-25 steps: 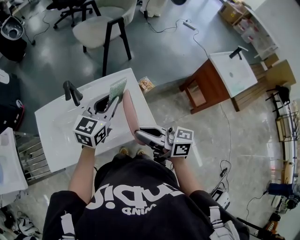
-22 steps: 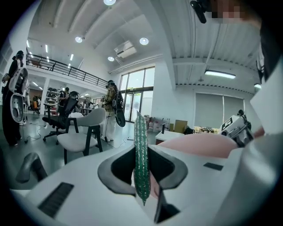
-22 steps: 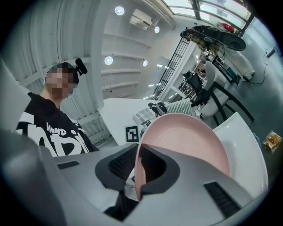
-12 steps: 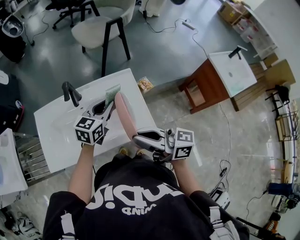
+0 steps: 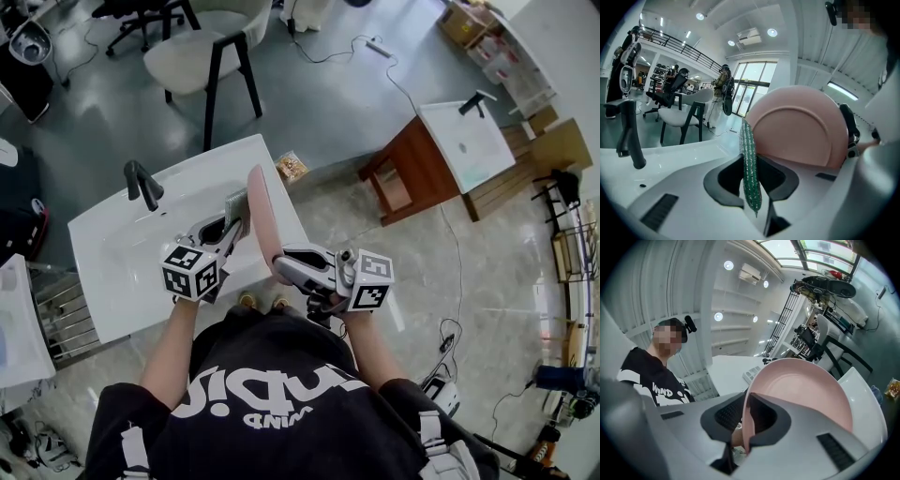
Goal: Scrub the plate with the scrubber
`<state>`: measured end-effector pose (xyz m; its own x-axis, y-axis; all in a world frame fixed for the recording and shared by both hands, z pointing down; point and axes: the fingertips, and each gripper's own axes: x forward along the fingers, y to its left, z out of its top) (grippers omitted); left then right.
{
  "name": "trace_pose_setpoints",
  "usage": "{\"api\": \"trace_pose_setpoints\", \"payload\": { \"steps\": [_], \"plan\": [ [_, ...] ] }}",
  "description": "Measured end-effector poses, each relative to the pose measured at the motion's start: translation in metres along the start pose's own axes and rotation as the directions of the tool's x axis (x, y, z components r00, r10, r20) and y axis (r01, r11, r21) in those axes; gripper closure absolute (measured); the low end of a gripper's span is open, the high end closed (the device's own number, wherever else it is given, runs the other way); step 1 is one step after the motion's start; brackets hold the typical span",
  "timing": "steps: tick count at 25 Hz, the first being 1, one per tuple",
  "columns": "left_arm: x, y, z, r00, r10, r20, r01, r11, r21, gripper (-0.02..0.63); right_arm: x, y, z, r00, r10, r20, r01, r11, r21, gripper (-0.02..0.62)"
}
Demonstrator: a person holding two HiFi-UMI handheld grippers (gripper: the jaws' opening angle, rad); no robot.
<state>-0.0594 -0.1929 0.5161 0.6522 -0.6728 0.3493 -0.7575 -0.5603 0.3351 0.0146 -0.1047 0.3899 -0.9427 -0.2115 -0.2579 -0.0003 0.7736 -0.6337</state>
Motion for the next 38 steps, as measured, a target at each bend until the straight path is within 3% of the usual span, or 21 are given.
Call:
{"api": "trace_pose_setpoints", "payload": {
  "steps": [12, 18, 27, 38],
  "plan": [
    [-0.001, -0.064, -0.007, 0.989, -0.147, -0.011, 0.147, 0.989, -0.024, 0.518, -0.017, -0.024, 0.016, 0.987, -0.103, 0.123, 0.103, 0.995, 0.011, 0.540],
    [-0.015, -0.080, 0.023, 0.976, -0.199, 0.086, 0.207, 0.974, -0.096, 0.518, -0.029, -0.041, 0.020, 0.973, -0.168, 0.159, 0.164, 0.986, 0.034, 0.543],
    [-0.018, -0.060, 0.035, 0.984, -0.140, 0.107, 0.147, 0.987, -0.067, 0.518, -0.017, -0.025, 0.006, 0.987, -0.106, 0.118, 0.102, 0.994, 0.037, 0.543],
    [0.004, -0.032, 0.004, 0.995, -0.098, 0.031, 0.102, 0.986, -0.134, 0.518, -0.001, -0.008, 0.000, 0.994, -0.046, 0.103, 0.043, 0.999, 0.030, 0.535]
  ]
}}
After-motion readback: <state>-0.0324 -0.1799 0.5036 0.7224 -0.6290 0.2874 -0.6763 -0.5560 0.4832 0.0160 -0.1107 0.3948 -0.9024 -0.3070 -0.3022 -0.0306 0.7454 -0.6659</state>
